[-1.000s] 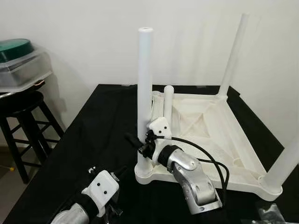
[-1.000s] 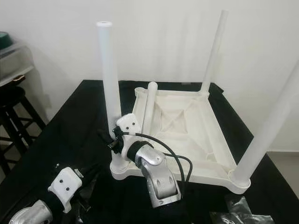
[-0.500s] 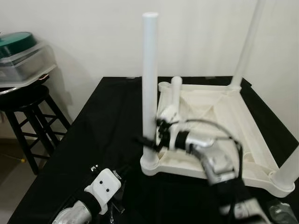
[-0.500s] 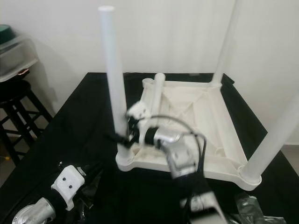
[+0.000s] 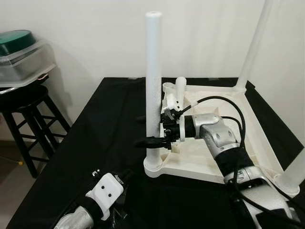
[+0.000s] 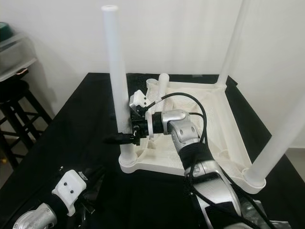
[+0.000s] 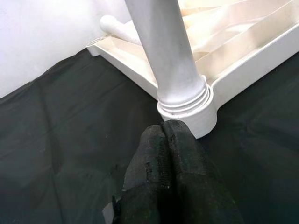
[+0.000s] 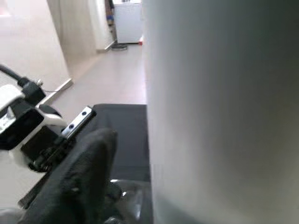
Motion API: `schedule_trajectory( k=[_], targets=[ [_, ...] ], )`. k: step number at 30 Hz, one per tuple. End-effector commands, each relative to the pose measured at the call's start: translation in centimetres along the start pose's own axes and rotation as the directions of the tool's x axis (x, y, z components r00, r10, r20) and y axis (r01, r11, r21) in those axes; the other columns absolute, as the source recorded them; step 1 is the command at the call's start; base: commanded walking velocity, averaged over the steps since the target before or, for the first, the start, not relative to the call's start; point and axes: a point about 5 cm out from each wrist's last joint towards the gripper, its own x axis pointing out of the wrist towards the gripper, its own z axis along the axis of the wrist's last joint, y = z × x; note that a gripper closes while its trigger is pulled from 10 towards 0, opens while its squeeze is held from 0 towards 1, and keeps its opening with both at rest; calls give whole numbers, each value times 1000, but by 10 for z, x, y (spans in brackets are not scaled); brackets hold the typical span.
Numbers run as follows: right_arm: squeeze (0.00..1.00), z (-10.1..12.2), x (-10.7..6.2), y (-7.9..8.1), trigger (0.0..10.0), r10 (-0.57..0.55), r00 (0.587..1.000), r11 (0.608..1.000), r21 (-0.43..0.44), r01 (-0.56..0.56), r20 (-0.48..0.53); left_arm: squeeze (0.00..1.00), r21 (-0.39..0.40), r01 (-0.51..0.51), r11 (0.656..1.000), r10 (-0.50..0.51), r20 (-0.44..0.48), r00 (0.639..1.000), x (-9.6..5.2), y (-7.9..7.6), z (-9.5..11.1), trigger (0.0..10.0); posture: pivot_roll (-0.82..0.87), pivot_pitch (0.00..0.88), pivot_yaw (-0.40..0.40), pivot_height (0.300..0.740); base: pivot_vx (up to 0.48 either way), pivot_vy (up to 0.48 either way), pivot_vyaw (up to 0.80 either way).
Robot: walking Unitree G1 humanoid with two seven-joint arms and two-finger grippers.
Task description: Building children table
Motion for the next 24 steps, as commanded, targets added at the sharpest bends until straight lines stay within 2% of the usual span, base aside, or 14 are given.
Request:
schedule_trajectory(
  k=[1,8,12,14,15,16,17,18,19,20,21,22,23,24],
  targets=[
    [0,3,5,0,0,26,1000,1000,-14,-26,9,0,8,-1,1000,1,-3,1000,-1,-1,0,10000,10,0,-8,740,0,0,0],
    [0,-3,-5,-2,0,-70,996,997,-12,71,51,0,5,0,1000,0,-1,1000,-2,-1,1,10000,5,0,-5,740,0,0,0],
    [0,-17,-17,-4,0,-227,972,974,8,227,59,0,2,-1,1000,1,0,1000,-2,-1,1,10000,2,0,-5,740,0,0,0],
    [0,-36,-19,0,0,-368,930,930,32,367,15,0,0,-2,1000,2,1,1000,-2,-1,2,10000,-6,4,-10,740,0,0,0],
    [0,-46,-17,2,0,-448,894,893,49,448,-14,0,0,-2,1000,2,1,1000,-2,-1,2,10000,-6,4,-10,740,0,0,0],
    [0,-54,-14,2,0,-571,820,818,69,572,-35,0,0,-1,1000,1,1,1000,-3,-1,2,10000,-7,8,-17,740,0,0,0],
    [0,-54,-14,2,0,-571,820,818,69,572,-35,0,0,-1,1000,1,1,1000,-3,-1,2,10000,-7,8,-17,740,0,0,0],
    [0,-64,-11,2,0,-801,597,583,169,794,-42,0,0,-1,1000,1,0,1000,-3,-1,2,10000,-7,11,-16,740,0,0,0],
    [0,-64,-11,2,0,-801,597,583,169,794,-42,0,0,-1,1000,1,0,1000,-3,-1,2,10000,-7,11,-16,740,0,0,0],
    [0,-83,-3,21,0,-887,444,406,245,880,-128,0,0,-1,1000,1,0,1000,-4,0,2,10000,-12,22,-9,740,0,0,0],
    [0,-83,-3,21,0,-887,444,406,245,880,-128,0,0,-1,1000,1,0,1000,-4,0,2,10000,-12,22,-9,740,0,0,0],
    [0,-88,20,45,0,-857,493,464,192,865,-149,0,-1,0,1000,0,-1,1000,-4,1,2,10000,-18,31,-2,740,0,0,0],
    [0,-79,29,52,0,-837,537,523,131,842,-104,0,-3,-1,1000,1,-3,1000,-4,2,1,10000,-45,18,17,740,0,0,0],
    [0,-79,29,52,0,-837,537,523,131,842,-104,0,-3,-1,1000,1,-3,1000,-4,2,1,10000,-45,18,17,740,0,0,0]
  ],
)
